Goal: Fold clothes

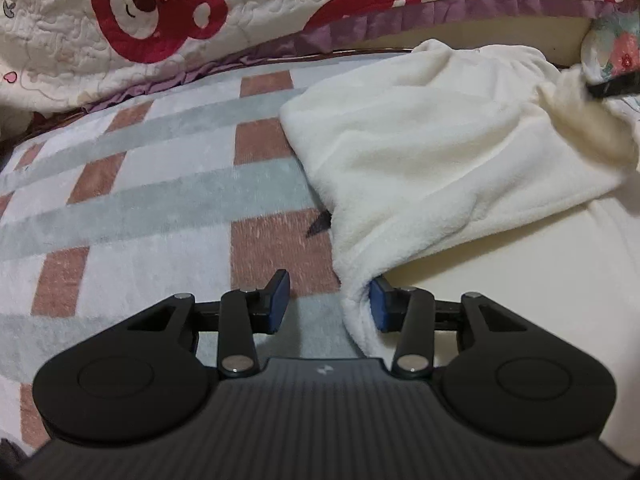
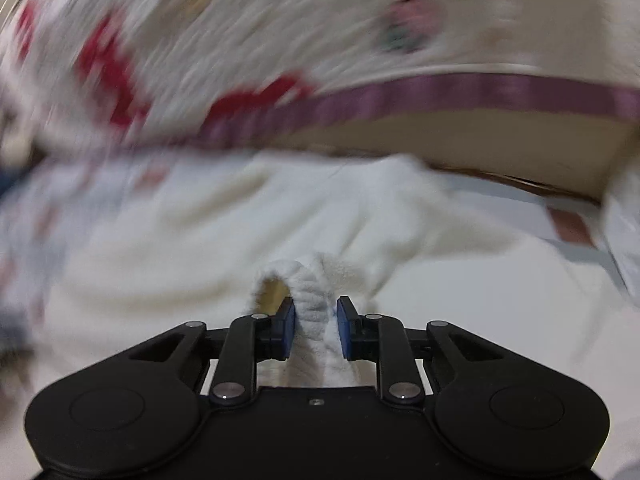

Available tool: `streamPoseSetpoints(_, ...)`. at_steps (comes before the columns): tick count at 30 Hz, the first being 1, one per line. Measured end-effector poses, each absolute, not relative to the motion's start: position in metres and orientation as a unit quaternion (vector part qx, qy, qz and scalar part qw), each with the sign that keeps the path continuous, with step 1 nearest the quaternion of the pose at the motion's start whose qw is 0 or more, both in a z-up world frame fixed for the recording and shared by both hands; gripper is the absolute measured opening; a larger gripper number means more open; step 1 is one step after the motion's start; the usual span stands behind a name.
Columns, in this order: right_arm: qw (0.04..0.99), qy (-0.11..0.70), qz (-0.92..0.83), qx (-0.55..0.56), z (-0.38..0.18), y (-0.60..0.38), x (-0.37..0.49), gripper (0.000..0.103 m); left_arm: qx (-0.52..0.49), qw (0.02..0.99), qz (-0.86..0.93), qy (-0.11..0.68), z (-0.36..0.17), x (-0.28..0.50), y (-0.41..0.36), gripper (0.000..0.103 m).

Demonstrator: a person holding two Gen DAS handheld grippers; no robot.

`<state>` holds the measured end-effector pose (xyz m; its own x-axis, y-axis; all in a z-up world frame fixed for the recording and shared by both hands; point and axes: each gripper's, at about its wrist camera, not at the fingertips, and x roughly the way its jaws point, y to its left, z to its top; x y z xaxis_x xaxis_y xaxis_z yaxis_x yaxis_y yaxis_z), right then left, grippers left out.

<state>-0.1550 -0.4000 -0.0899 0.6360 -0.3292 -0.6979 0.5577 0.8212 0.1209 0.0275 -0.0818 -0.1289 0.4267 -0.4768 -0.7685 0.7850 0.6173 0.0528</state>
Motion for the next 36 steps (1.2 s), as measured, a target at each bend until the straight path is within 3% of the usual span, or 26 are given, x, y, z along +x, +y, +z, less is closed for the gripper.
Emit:
streamPoseSetpoints(1,0.881,0.350,-0.271,0.167,-0.088,-0.410,-0.162,0.008,0.214,0.817,-0.388,0.369,-0.129,0.026,-0.083,0.042)
streamPoseSetpoints(5,0.829,0.400,-0.329,0.210,-0.106,-0.457,-0.191,0.011,0.214,0.795,-0.407,0.396,-0.129,0.030,-0.086,0.046)
streamPoseSetpoints(6,0.818,0.401,-0.340,0.233,-0.110,-0.465,-0.198,0.015,0.204,0.783,-0.417,0.414,-0.128,0.033,-0.085,0.047)
streamPoseSetpoints(8,0.800,0.409,-0.345,0.271,-0.121,-0.477,-0.210,0.043,0.189,0.756,-0.442,0.443,-0.123,0.039,-0.082,0.050)
streamPoseSetpoints(10,0.789,0.439,-0.343,0.260,-0.128,-0.478,-0.211,0.058,0.160,0.729,-0.480,0.461,-0.109,0.047,-0.077,0.056)
streamPoseSetpoints(16,0.828,0.397,-0.313,0.244,-0.114,-0.475,-0.224,0.058,0.090,0.733,-0.526,0.422,-0.077,0.090,-0.078,0.064)
streamPoseSetpoints(25,0.832,0.292,-0.319,0.348,-0.103,-0.496,-0.241,0.058,0.001,0.769,-0.461,0.443,-0.137,0.181,-0.147,0.064)
streamPoseSetpoints(30,0.837,0.310,-0.275,0.357,-0.116,-0.492,-0.224,0.062,0.038,0.748,-0.479,0.458,-0.154,0.185,-0.173,0.063)
streamPoseSetpoints(31,0.839,0.319,-0.268,0.350,-0.120,-0.491,-0.219,0.063,0.055,0.751,-0.484,0.446,-0.152,0.182,-0.177,0.052)
streamPoseSetpoints(32,0.840,0.329,-0.264,0.340,-0.124,-0.489,-0.214,0.063,0.068,0.755,-0.486,0.435,-0.150,0.179,-0.179,0.019)
streamPoseSetpoints(36,0.847,0.346,-0.250,0.316,-0.136,-0.485,-0.201,0.063,0.099,0.792,-0.481,0.362,-0.128,0.167,-0.174,0.014)
